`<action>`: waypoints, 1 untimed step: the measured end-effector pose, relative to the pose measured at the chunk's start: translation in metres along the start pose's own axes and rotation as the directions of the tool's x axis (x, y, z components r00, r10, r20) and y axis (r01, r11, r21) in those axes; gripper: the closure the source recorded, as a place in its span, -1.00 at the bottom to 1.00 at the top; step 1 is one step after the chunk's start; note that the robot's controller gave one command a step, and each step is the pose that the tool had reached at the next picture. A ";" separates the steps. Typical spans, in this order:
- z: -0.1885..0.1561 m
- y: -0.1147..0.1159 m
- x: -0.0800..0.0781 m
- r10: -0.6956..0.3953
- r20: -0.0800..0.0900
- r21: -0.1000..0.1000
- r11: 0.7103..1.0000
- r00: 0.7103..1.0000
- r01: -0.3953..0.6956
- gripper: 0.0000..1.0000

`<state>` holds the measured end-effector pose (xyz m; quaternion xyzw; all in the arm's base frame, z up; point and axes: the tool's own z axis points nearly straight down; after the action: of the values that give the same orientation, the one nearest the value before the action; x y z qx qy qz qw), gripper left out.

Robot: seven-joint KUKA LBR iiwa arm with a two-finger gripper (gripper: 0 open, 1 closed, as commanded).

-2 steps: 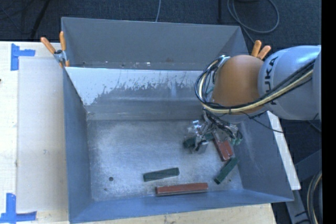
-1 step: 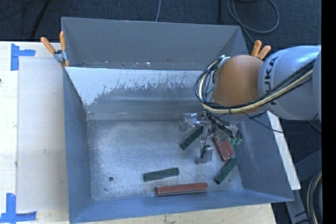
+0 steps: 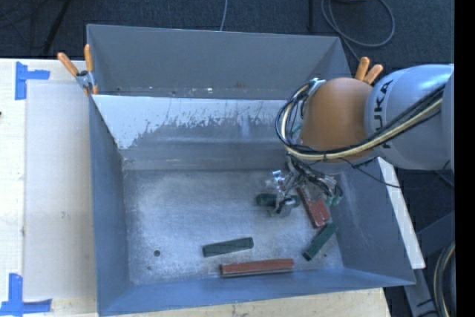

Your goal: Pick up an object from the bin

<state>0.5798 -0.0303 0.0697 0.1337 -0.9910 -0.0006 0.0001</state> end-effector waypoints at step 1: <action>0.000 0.000 0.000 0.001 -0.001 0.000 1.000 1.000 -0.001 -1.00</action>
Offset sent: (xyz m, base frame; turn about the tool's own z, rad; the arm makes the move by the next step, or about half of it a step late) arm 0.0000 0.0000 0.0000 0.0000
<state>0.5796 -0.0303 0.0695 0.1335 -0.9911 -0.0006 0.0004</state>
